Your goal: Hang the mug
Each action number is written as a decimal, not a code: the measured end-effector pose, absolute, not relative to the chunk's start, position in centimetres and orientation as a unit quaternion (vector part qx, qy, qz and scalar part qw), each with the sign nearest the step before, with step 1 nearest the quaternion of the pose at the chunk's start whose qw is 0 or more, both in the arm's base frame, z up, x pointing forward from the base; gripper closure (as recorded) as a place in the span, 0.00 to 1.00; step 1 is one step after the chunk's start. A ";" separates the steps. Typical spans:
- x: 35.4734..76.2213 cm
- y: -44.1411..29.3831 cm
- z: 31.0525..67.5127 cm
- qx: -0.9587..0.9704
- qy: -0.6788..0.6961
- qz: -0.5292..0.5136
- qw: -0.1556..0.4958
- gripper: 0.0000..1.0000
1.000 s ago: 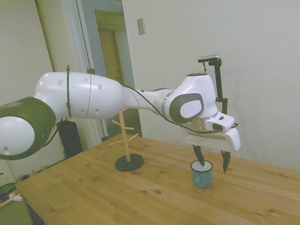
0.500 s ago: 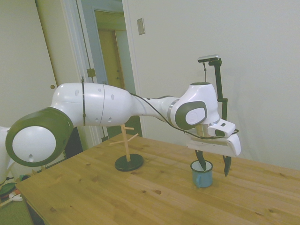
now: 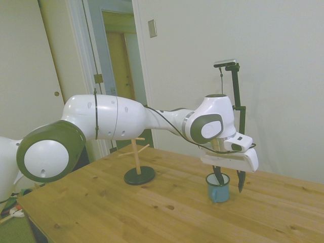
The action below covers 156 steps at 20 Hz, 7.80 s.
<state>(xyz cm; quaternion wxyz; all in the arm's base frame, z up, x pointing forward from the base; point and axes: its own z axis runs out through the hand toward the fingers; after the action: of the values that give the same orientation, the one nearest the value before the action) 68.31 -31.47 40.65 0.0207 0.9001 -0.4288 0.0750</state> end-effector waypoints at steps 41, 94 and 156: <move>58.9 -17.2 53.2 0.896 -0.419 0.140 -0.051 1.00; 64.2 -3.8 56.2 0.849 -0.496 0.150 -0.105 1.00; 61.6 -5.6 56.4 0.839 -0.509 0.152 -0.122 0.00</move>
<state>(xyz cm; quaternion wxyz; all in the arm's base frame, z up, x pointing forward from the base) 61.58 -5.62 56.36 -0.1221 0.8386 -0.5087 0.1521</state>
